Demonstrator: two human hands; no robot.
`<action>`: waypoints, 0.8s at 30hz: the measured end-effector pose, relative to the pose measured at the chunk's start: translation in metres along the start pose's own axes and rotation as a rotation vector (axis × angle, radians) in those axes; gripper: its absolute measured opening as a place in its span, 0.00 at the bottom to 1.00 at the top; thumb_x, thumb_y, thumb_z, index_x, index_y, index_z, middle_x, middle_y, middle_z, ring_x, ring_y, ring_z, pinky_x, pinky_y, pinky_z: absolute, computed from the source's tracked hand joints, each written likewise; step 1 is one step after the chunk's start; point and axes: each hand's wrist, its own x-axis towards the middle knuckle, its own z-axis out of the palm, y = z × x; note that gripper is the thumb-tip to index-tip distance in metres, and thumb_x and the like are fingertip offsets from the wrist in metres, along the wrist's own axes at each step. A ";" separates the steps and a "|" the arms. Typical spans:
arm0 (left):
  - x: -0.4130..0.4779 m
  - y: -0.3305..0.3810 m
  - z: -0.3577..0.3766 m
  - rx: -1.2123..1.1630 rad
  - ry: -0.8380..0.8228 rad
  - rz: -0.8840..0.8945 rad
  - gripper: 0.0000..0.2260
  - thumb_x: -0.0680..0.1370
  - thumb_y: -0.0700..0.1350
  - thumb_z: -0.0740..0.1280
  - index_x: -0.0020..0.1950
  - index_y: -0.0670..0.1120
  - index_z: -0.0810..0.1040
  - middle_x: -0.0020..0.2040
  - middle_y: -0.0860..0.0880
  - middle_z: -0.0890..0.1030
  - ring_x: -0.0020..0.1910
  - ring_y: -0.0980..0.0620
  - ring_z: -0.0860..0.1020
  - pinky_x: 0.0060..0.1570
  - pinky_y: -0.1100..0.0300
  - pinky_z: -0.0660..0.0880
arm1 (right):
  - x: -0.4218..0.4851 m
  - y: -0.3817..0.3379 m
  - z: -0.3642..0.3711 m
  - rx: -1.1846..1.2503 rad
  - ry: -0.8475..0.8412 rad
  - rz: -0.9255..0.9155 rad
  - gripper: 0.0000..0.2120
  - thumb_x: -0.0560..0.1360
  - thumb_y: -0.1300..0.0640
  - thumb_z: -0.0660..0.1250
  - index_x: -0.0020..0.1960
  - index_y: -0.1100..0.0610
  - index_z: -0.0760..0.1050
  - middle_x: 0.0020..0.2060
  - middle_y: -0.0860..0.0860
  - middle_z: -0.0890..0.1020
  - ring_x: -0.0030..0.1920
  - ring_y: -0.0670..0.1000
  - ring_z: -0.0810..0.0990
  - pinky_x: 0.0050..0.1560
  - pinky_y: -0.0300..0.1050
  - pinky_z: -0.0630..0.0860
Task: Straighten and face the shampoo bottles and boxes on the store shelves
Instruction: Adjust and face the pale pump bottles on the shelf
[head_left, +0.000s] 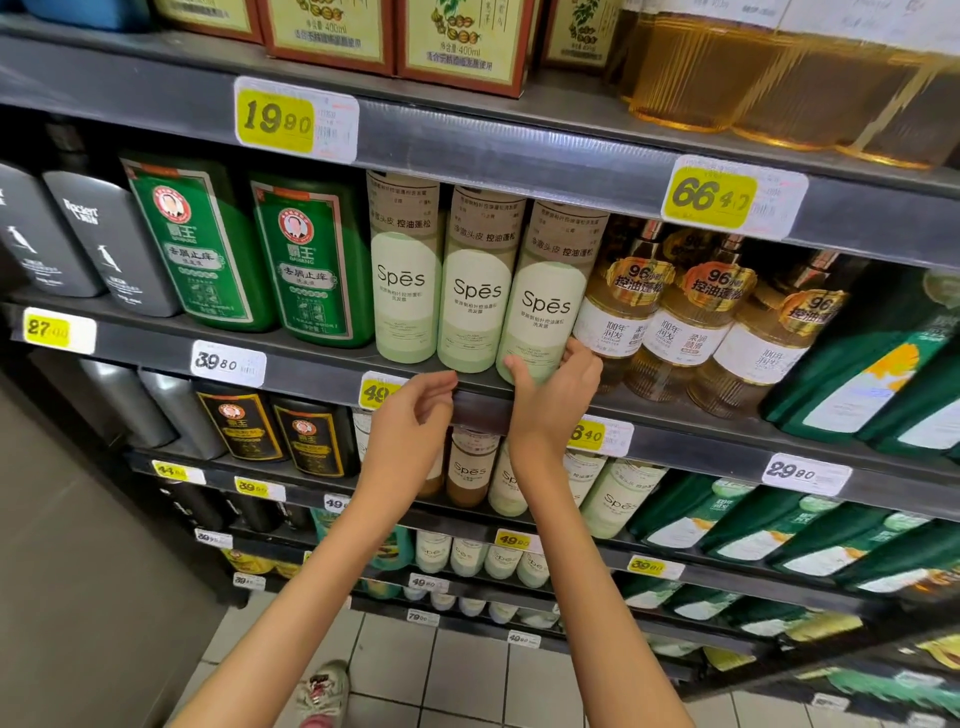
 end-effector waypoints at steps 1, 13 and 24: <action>0.000 -0.001 -0.001 0.004 0.004 0.001 0.14 0.78 0.32 0.58 0.62 0.41 0.75 0.55 0.51 0.78 0.54 0.57 0.76 0.53 0.76 0.70 | -0.001 0.001 0.000 0.005 -0.002 0.011 0.28 0.68 0.59 0.75 0.63 0.67 0.68 0.58 0.60 0.72 0.61 0.57 0.70 0.63 0.47 0.67; -0.011 -0.008 -0.014 0.044 0.050 -0.005 0.13 0.79 0.36 0.61 0.61 0.42 0.76 0.55 0.51 0.79 0.54 0.59 0.77 0.56 0.71 0.70 | -0.003 0.004 0.001 -0.006 0.009 0.009 0.24 0.69 0.58 0.75 0.59 0.67 0.70 0.55 0.60 0.74 0.58 0.57 0.73 0.57 0.43 0.69; -0.011 -0.004 -0.022 0.003 0.049 -0.011 0.10 0.78 0.40 0.63 0.58 0.45 0.77 0.50 0.55 0.80 0.48 0.68 0.76 0.47 0.80 0.69 | -0.011 -0.001 -0.010 0.003 -0.044 0.044 0.19 0.74 0.59 0.70 0.61 0.66 0.71 0.56 0.59 0.74 0.56 0.55 0.75 0.56 0.42 0.71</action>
